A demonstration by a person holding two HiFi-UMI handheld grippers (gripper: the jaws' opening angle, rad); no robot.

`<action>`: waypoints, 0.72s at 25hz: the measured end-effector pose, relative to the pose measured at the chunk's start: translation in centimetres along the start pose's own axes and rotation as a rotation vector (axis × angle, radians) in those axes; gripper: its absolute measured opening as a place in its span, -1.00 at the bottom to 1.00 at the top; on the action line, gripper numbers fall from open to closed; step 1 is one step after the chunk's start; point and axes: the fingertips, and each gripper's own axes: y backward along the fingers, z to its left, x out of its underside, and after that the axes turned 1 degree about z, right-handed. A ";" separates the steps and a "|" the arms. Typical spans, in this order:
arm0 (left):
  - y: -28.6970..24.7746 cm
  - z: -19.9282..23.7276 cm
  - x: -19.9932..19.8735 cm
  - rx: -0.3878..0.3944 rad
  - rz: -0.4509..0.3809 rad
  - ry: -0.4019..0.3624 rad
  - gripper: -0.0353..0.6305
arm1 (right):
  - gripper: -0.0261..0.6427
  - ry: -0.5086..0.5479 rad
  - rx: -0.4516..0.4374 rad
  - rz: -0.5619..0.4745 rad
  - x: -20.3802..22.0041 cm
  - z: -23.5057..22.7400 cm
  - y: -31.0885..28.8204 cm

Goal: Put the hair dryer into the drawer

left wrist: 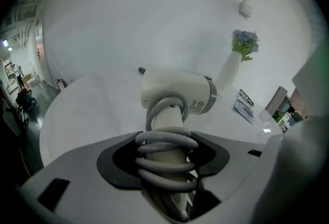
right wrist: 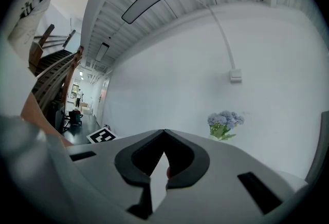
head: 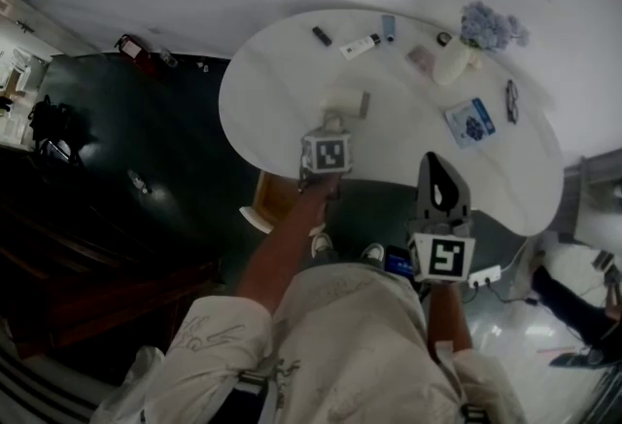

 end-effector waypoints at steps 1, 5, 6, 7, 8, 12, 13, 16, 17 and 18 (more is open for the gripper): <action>0.4 0.1 -0.1 -0.001 -0.003 0.005 -0.12 | -0.91 0.000 -0.008 -0.003 -0.1 0.2 -0.1; 1.9 0.3 -0.4 0.011 -0.033 0.038 -0.12 | -0.91 -0.006 -0.039 -0.021 -0.6 1.2 -0.5; 2.3 0.6 -0.3 0.007 -0.033 0.048 -0.12 | -0.91 -0.005 -0.048 -0.025 -0.7 1.4 -0.6; 2.7 0.8 -0.1 0.006 -0.033 0.058 -0.12 | -0.91 -0.005 -0.059 -0.027 -0.8 1.8 -0.7; 3.1 1.0 0.0 0.008 -0.039 0.066 -0.12 | -0.91 -0.008 -0.070 -0.030 -0.8 2.1 -0.9; 4.9 1.8 0.2 0.013 -0.076 0.086 -0.12 | -0.91 -0.018 -0.112 -0.043 -1.0 3.2 -1.4; 5.4 2.0 0.3 0.014 -0.088 0.091 -0.12 | -0.91 -0.019 -0.121 -0.043 -1.0 3.5 -1.5; 6.6 2.8 0.7 -0.001 -0.106 0.109 -0.12 | -0.91 -0.023 -0.150 -0.046 -1.1 4.5 -1.6; 6.9 3.1 0.9 -0.005 -0.110 0.116 -0.12 | -0.91 -0.026 -0.159 -0.051 -1.2 4.8 -1.7; 7.3 3.2 1.0 -0.007 -0.119 0.121 -0.12 | -0.91 -0.026 -0.168 -0.056 -1.3 5.1 -1.8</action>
